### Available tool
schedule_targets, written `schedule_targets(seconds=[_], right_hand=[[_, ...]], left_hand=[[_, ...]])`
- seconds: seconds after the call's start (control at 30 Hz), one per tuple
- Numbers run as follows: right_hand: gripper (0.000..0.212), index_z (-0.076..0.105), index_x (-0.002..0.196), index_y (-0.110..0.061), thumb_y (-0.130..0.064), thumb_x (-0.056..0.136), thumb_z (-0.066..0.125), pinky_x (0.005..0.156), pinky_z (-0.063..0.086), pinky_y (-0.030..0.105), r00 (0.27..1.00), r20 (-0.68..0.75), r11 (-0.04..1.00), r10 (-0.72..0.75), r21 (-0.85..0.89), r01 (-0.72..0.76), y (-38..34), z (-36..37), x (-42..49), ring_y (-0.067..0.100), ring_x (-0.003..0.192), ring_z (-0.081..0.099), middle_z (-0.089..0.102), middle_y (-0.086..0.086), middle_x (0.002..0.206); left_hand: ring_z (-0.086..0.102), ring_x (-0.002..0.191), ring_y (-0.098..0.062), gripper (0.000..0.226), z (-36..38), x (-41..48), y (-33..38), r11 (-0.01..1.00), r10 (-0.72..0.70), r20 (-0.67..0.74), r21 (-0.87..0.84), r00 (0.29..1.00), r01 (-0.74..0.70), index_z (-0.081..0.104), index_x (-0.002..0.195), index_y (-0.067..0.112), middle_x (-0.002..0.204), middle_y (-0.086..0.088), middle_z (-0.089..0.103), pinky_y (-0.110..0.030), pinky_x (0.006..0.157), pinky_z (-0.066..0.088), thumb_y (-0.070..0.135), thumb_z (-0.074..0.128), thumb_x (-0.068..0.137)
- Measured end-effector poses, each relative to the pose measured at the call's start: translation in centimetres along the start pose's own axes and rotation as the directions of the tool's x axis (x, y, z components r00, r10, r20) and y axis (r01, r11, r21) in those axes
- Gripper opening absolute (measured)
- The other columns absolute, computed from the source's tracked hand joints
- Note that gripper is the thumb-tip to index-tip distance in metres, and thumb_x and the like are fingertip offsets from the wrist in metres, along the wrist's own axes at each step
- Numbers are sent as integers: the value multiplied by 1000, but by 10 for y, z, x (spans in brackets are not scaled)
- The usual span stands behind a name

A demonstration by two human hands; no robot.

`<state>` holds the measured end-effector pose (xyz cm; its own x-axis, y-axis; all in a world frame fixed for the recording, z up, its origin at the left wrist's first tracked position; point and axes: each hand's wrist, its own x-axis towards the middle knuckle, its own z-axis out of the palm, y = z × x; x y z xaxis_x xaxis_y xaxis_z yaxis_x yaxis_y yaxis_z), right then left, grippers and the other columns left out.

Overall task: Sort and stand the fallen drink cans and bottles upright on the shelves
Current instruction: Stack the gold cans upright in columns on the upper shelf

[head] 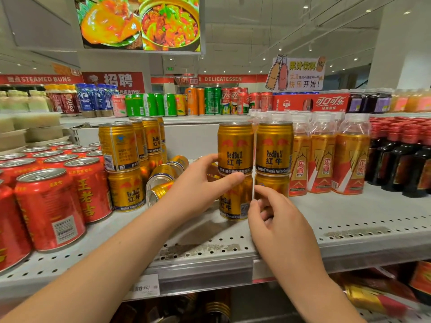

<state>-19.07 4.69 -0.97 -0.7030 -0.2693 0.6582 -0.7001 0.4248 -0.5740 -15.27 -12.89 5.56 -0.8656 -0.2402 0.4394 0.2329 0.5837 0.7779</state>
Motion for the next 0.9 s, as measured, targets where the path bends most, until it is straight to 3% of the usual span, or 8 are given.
schedule_targets(seconds=[0.3, 0.47, 0.57, 0.67, 0.8, 0.9], right_hand=[[52, 49, 142, -30, -50, 93, 47, 73, 52, 20, 1000, -4, 1000, 11, 4, -11, 1, -6, -5, -1, 91, 58, 49, -29, 103], [42, 52, 134, -35, -42, 93, 49, 78, 53, 17, 991, 22, 988, -134, 78, 132, -9, -7, -11, -3, 102, 58, 50, -31, 113], [33, 56, 129, -35, -35, 96, 51, 85, 49, 17, 968, 69, 965, -239, 129, 229, -19, -2, -6, 1, 109, 57, 53, -27, 113], [32, 57, 129, -35, -33, 98, 51, 89, 48, 17, 946, 107, 946, -307, 144, 291, -32, 9, 6, 2, 109, 56, 55, -25, 113], [40, 54, 136, -24, -15, 98, 55, 93, 46, 16, 912, 164, 926, -377, 55, 373, -49, 29, 34, 3, 110, 53, 57, -10, 121], [55, 43, 146, -19, -6, 94, 56, 102, 42, 26, 882, 298, 915, -366, -59, 400, -58, 40, 55, 15, 123, 49, 52, 0, 135]], left_hand=[[75, 90, -7, 50, 19, 14, -1, 998, -18, 2, -59, 1000, 18, 62, 128, 36, 107, 7, 75, -40, 86, 62, 53, 79, 84], [71, 100, -1, 62, 19, 10, 2, 1000, -18, 33, 1, 999, 18, 53, 138, 35, 113, 13, 72, -37, 92, 60, 57, 76, 85], [60, 114, 2, 66, -7, -7, -4, 933, 126, -73, 348, 989, -93, 49, 144, 35, 126, 17, 64, -28, 97, 53, 65, 66, 87], [53, 119, -9, 57, -46, -30, -16, 710, 284, -130, 694, 950, -117, 56, 137, 28, 128, 10, 60, -36, 101, 48, 63, 57, 92], [48, 118, -16, 74, -66, -48, -30, 515, 102, -95, 857, 990, 29, 51, 141, 26, 134, 7, 52, -36, 104, 42, 77, 44, 87], [50, 110, -12, 71, -73, -56, -34, 547, 80, -76, 837, 994, 20, 54, 134, 32, 125, 11, 56, -32, 97, 44, 80, 42, 84]])
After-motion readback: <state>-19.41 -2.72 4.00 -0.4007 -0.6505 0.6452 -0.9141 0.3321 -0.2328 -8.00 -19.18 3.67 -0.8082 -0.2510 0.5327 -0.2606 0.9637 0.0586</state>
